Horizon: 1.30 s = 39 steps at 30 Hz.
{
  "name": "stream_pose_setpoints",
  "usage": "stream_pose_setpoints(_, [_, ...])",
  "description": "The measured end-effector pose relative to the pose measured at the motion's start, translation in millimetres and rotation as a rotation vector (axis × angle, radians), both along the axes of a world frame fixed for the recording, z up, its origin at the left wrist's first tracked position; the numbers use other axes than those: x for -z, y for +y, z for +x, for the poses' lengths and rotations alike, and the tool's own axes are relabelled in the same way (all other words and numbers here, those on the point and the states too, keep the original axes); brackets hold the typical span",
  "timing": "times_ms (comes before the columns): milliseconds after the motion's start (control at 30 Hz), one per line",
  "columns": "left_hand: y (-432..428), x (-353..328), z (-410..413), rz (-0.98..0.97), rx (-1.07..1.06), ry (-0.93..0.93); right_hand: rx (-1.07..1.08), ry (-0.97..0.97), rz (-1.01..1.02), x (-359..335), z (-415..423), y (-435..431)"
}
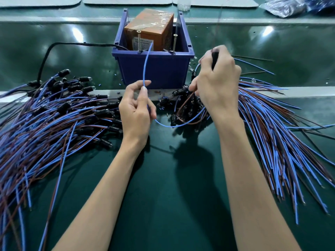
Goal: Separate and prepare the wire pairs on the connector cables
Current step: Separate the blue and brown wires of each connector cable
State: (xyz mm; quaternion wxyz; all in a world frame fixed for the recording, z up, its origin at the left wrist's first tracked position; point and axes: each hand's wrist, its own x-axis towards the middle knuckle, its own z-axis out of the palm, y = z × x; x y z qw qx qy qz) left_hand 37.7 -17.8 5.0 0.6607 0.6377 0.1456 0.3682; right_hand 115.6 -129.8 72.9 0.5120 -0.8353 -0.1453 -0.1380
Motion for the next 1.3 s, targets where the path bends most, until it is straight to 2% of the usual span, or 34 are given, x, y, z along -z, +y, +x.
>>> stream_pose_setpoints(133, [-9, 1, -3, 0.178, 0.027, -0.001, -0.031, 0.031, -0.179, 2, -1, 1])
stream_pose_setpoints(333, [3, 5, 4, 0.012, -0.206, -0.016, -0.013, 0.058, -0.248, 1, -5, 3])
stream_pose_setpoints(433, [5, 8, 6, -0.015, -0.246, 0.029, -0.003, 0.049, -0.303, 2, -7, 6])
stream_pose_setpoints(700, [4, 6, 7, -0.028, -0.150, 0.084, 0.024, -0.002, -0.391, 4, -14, 10])
stream_pose_setpoints(1300, [1, 2, 1, 0.023, -0.004, 0.112, -0.067, -0.061, -0.390, 5, -15, 9])
